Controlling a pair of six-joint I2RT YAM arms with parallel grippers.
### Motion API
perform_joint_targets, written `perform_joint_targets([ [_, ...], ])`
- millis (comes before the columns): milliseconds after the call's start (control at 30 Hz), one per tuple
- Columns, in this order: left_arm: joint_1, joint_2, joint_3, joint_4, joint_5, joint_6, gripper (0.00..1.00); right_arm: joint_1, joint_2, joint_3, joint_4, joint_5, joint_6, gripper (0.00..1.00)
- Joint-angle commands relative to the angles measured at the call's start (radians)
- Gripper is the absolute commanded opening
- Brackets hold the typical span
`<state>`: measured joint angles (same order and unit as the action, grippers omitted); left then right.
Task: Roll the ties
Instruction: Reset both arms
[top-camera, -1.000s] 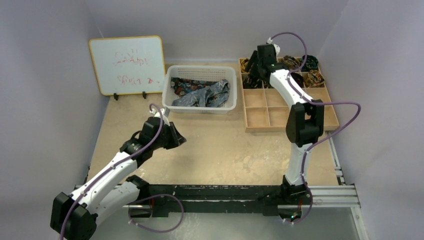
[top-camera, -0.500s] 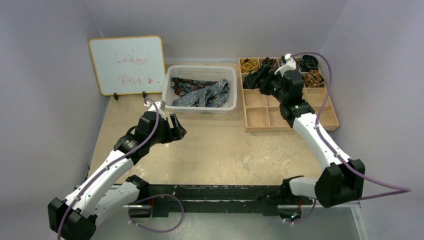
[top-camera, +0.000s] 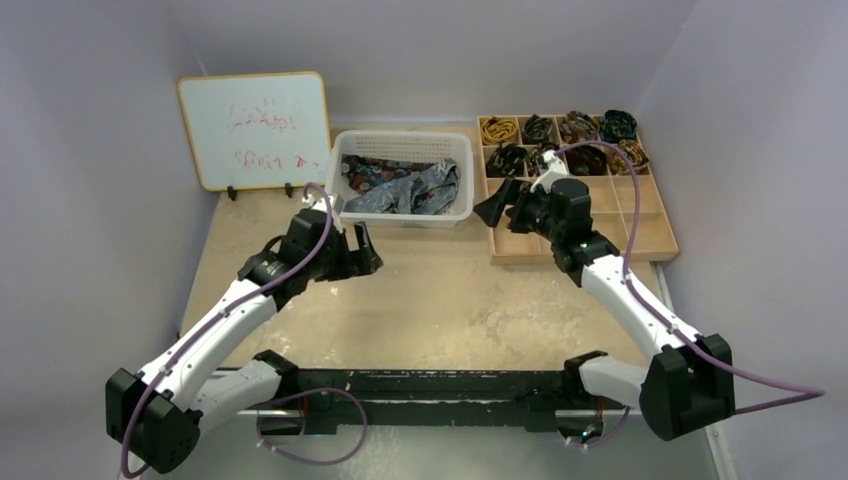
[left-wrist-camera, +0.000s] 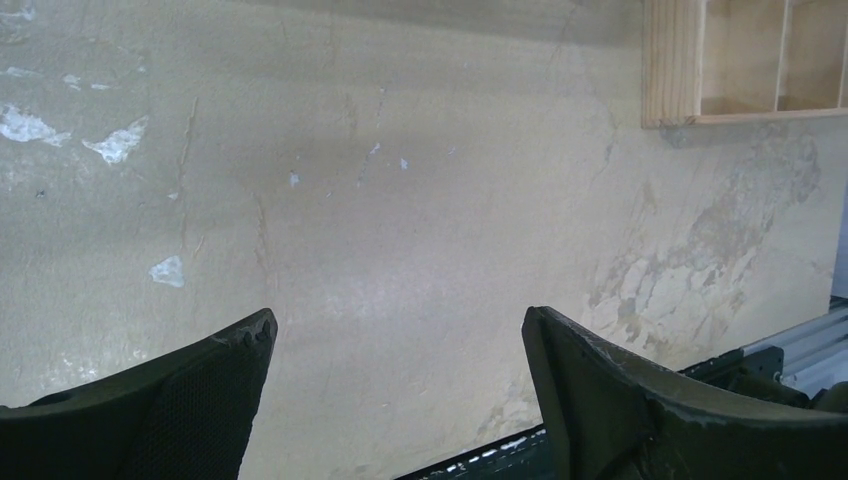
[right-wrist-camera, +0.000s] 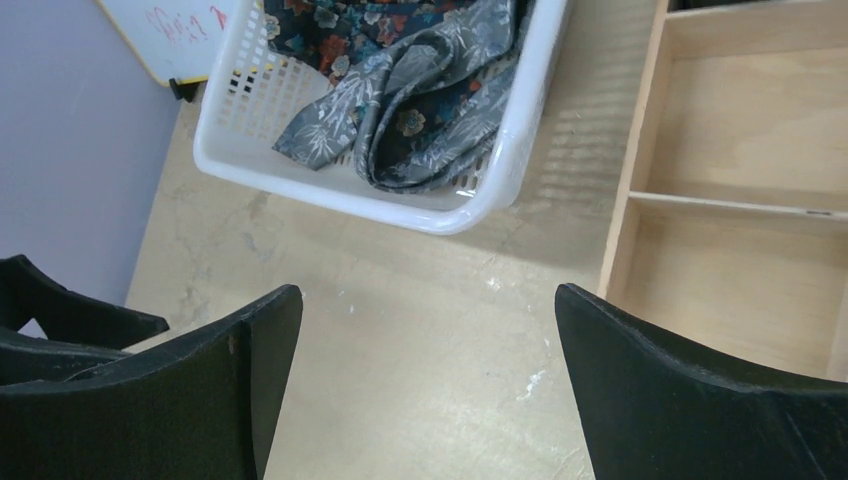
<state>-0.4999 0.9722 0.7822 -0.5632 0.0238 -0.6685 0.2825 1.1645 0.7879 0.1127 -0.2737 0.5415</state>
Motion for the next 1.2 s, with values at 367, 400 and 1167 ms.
perform_joint_targets([
  [367,-0.002,-0.002,0.109,-0.041,-0.080,-0.060,0.94,0.212,-0.070,0.145,-0.003,0.352,-0.183,0.99],
  [400,-0.001,-0.006,0.109,-0.034,-0.090,-0.060,0.94,0.211,-0.063,0.144,0.010,0.372,-0.170,0.99],
  [1167,-0.002,-0.086,0.060,-0.070,-0.155,-0.037,0.95,0.212,-0.167,-0.007,0.030,0.579,-0.032,0.99],
])
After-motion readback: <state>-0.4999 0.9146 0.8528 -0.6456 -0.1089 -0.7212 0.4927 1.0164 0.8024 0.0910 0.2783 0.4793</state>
